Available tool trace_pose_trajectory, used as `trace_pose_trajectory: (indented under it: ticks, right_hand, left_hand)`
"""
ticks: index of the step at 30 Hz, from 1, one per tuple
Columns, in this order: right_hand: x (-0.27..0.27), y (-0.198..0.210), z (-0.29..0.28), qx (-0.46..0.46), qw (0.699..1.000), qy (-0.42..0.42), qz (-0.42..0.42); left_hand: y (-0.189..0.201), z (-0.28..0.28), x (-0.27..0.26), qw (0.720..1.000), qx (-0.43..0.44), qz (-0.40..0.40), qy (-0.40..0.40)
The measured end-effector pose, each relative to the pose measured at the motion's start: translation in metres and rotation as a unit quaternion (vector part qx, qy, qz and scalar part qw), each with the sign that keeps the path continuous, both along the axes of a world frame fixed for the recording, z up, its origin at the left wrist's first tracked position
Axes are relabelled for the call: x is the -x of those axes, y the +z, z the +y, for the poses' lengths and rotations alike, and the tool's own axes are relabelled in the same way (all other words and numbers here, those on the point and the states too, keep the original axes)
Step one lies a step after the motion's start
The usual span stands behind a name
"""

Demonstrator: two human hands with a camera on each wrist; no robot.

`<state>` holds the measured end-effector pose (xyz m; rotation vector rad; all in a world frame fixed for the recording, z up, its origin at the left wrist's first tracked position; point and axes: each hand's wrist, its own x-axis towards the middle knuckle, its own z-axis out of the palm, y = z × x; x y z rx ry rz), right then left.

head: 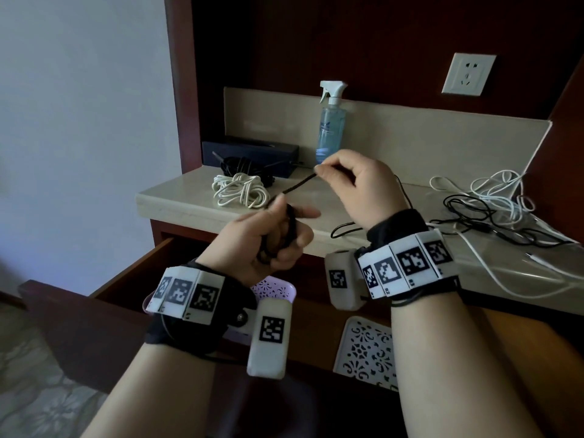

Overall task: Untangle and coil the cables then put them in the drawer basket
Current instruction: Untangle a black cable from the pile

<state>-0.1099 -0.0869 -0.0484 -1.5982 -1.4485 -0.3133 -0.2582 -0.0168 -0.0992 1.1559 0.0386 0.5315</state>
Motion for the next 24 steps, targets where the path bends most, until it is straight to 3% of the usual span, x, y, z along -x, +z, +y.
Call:
trace_pose_trajectory:
  ticks: [3, 6, 11, 19, 24]
  right_hand:
    - [-0.011, -0.01, -0.008, 0.001, 0.999, -0.023, 0.031]
    - [-0.01, -0.021, -0.014, -0.001, 0.998, -0.019, 0.057]
    - [0.0, -0.028, -0.024, 0.016, 1.0, -0.02, 0.008]
    - [0.011, -0.036, -0.03, 0.149, 0.989, -0.001, -0.011]
    - [0.009, -0.04, -0.035, 0.198, 0.98, 0.027, 0.016]
  left_hand:
    - [0.006, 0.008, 0.002, 0.998, 0.048, -0.029, 0.036]
    - [0.009, 0.012, 0.0, 0.997, 0.032, -0.041, 0.057]
    - [0.009, 0.016, -0.005, 0.989, 0.051, -0.066, 0.125]
    - [0.003, 0.013, -0.014, 0.977, 0.035, -0.061, 0.201]
    - [-0.002, 0.02, -0.012, 0.97, 0.076, -0.067, 0.219]
